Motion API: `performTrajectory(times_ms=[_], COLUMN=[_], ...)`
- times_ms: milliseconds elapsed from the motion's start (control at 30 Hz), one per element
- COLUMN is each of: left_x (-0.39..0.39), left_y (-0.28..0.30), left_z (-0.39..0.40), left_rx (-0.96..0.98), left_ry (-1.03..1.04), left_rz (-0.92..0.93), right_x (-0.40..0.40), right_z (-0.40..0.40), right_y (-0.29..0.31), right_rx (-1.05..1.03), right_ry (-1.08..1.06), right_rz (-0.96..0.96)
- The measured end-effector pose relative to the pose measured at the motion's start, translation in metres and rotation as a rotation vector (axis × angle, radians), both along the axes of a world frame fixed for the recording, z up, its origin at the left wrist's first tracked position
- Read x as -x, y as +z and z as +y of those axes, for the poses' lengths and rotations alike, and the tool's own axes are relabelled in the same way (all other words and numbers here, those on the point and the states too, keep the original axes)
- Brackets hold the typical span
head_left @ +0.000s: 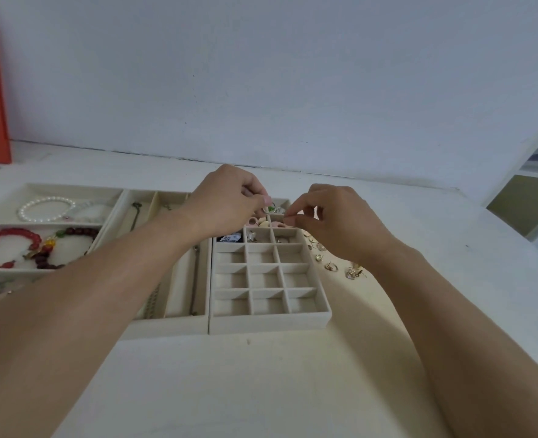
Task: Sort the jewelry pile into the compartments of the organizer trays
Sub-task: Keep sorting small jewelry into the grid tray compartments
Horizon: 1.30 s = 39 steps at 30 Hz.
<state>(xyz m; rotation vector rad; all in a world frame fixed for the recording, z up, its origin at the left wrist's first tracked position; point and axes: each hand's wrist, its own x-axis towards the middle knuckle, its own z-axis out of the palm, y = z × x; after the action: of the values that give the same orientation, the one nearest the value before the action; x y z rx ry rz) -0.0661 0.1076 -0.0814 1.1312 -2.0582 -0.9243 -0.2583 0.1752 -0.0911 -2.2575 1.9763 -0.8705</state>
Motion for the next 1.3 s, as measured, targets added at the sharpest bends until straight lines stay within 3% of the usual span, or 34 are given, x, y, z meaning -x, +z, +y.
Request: performTrajectory(times_ms=[100,200,667,767,933,1300], left_x=[-0.002,-0.003,-0.003,-0.003,0.0,0.001], left_y=[-0.001,0.0,0.004,0.003,0.0,-0.002], left_z=[-0.004,-0.005,0.001,0.0,0.001,0.003], left_rx=[-0.009,-0.004,-0.029,-0.03,-0.017,-0.106], left_ry=[0.007,0.004,-0.008,-0.005,-0.013,-0.072], left_rz=[-0.002,0.005,0.008,0.024,0.02,-0.008], right_x=[0.001,-0.001,-0.005,0.001,0.004,-0.007], right_z=[0.001,0.003,0.003,0.002,0.007,0.009], right_y=[0.003,-0.002,-0.004,-0.002,0.001,-0.002], right_rx=[-0.224,-0.343,-0.344,-0.259,0.029,0.227], right_ry=[-0.035,-0.06,-0.037,-0.045,0.055,0.162], right_rz=[0.224,0.282,0.25,0.194,-0.061,0.038])
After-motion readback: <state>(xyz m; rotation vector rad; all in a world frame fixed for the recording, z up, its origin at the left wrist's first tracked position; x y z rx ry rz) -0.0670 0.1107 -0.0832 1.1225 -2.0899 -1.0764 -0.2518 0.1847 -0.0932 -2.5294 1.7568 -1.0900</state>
